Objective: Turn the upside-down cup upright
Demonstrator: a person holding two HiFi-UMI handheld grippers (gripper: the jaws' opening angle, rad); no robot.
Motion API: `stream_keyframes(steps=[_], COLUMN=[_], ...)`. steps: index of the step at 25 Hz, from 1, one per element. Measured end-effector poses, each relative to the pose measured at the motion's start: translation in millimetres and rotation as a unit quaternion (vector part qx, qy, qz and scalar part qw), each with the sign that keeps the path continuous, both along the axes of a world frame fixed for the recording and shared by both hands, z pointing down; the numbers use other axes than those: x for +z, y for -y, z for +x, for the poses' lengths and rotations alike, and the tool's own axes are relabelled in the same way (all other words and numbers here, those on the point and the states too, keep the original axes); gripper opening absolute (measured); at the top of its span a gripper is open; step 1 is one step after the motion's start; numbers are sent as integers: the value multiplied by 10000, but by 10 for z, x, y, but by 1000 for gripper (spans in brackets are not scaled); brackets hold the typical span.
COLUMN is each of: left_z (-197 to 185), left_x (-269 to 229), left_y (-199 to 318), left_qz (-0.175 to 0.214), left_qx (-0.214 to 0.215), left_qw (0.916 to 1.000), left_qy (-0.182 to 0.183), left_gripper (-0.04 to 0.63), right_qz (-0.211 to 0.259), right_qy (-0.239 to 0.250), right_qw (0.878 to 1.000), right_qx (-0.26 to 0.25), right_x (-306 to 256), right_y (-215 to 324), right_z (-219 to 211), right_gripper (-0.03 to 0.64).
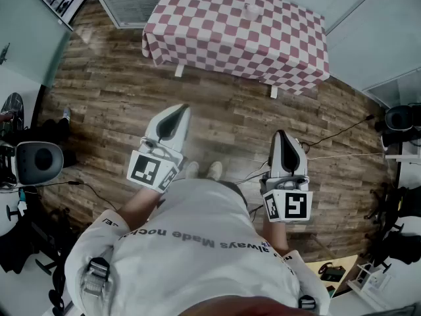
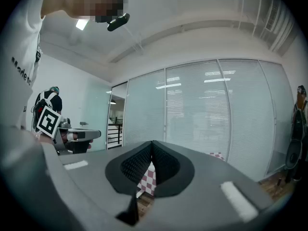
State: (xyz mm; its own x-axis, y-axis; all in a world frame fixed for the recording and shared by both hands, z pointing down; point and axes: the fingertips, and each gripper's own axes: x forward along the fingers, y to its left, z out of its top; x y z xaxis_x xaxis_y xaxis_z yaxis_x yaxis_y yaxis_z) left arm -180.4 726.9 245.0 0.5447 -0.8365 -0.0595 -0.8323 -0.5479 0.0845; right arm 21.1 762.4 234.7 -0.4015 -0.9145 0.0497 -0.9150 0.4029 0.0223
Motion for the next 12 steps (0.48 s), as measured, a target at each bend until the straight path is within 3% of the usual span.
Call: stream_keyframes(steps=[12], left_z=[602], left_x=[74], left_y=[128], left_qz=[-81], left_qx=[64], left_qw=[9999], left_qy=[-18], left_gripper=[2], right_qz=[24], right_qy=[72], right_qw=[10000], right_qx=[-24], right_x=[41], right_y=[138], right_z=[524], right_gripper=[0])
